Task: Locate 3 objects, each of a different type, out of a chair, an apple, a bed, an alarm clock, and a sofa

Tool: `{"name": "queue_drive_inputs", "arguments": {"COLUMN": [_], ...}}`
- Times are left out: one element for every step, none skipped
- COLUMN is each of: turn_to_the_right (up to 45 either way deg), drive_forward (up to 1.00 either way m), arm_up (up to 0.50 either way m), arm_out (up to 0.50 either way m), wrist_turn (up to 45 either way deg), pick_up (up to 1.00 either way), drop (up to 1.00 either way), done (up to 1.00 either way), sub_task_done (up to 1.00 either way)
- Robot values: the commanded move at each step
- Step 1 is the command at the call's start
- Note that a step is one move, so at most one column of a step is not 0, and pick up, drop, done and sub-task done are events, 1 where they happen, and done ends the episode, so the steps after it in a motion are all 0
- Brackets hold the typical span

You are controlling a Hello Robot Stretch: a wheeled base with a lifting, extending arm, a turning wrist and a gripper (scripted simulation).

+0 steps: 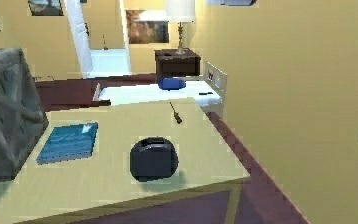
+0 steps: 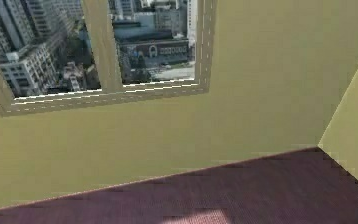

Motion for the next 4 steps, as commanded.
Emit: {"name": "queue_drive_inputs", "arguments": {"turn_to_the_right": [0.0,42.0,0.0,33.0], "drive_forward": [0.0,0.0,0.65,0.0], "arm_up": [0.0,0.0,0.0,0.0], "arm_out": [0.0,0.0,0.0,0.0], "wrist_turn": [0.0,0.0,0.0,0.0], "pick_up": [0.0,0.0,0.0,0.0], "drop": [0.0,0.0,0.0,0.0], "done": [0.0,0.0,0.0,0.0], "sub_task_done": [1.0,0.0,0.0,0.0]}}
